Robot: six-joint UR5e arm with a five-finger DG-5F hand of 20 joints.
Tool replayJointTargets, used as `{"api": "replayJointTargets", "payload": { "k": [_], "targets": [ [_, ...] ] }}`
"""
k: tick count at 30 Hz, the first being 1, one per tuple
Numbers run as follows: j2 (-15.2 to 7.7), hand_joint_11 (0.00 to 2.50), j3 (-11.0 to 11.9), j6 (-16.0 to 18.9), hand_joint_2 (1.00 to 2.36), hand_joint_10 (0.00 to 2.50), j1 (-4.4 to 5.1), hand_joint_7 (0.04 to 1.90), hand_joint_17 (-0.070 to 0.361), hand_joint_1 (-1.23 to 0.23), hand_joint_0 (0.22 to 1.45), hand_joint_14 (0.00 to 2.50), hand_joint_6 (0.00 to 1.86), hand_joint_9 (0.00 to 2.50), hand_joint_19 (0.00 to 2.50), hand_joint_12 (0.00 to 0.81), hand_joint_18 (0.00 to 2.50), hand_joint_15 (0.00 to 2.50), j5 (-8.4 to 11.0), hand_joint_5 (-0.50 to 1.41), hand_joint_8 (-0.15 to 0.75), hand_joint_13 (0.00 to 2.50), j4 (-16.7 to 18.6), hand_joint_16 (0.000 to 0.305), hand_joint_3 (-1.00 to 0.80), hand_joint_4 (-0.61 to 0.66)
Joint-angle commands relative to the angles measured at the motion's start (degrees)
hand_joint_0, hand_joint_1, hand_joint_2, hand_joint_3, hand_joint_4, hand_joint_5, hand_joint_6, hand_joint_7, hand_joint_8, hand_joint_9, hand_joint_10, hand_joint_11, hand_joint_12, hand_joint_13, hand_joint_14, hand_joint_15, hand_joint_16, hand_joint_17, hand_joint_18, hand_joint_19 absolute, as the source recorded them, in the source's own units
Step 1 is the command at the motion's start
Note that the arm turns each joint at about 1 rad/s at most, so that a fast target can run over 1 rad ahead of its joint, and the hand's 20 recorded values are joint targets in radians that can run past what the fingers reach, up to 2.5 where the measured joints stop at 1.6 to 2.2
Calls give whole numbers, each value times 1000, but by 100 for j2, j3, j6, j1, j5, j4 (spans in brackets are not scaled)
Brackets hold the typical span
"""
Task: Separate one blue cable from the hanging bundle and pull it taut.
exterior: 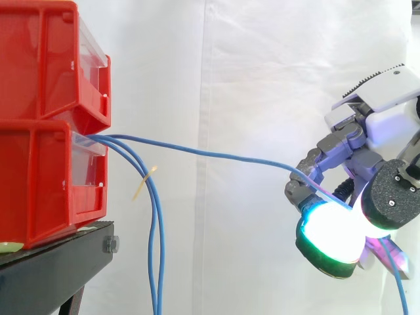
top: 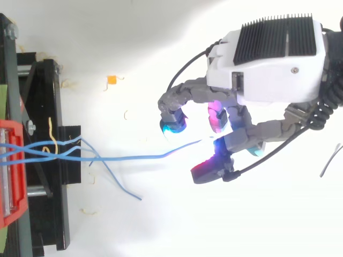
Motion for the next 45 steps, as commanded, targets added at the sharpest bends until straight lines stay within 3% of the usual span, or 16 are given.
{"api": "replayJointTargets", "payload": {
  "k": [1,8,12,15,17,20,38,42,45],
  "targets": [
    [0,372,0,-7,1003,14,-2,1154,104,-763,587,17,506,1822,589,263,689,535,-1,107,136,1146,-3,46,-450,194],
    [0,342,0,-16,1000,14,-2,1149,128,-605,447,14,506,1837,552,311,753,507,-10,106,174,1185,-3,57,-500,232],
    [0,338,0,-16,1000,13,-10,1151,125,-549,463,15,506,1836,551,305,740,510,-10,110,171,1177,-3,56,-500,186],
    [0,387,0,-25,1000,17,-2,1190,106,-407,553,16,505,1880,584,266,699,525,-19,123,131,1184,-3,47,-500,105],
    [0,425,0,-25,1000,16,-10,1202,99,-447,617,17,505,1912,591,253,701,530,-10,129,129,1193,-3,44,-500,96],
    [0,458,0,-25,1003,17,-10,1239,97,-644,726,17,505,1943,567,253,716,531,-10,135,120,1208,-3,43,-455,102],
    [0,456,9,-7,1015,17,-10,1295,92,-735,751,18,505,1934,581,251,725,561,-45,145,123,1212,-12,41,-188,79],
    [0,431,0,168,1013,18,25,1302,95,-748,746,18,505,1934,558,254,736,541,-133,146,115,1220,-56,42,-116,77],
    [0,425,0,617,1012,16,34,1301,97,-749,743,16,506,1936,554,253,740,533,-203,146,111,1223,-108,43,-94,70]
  ]
}}
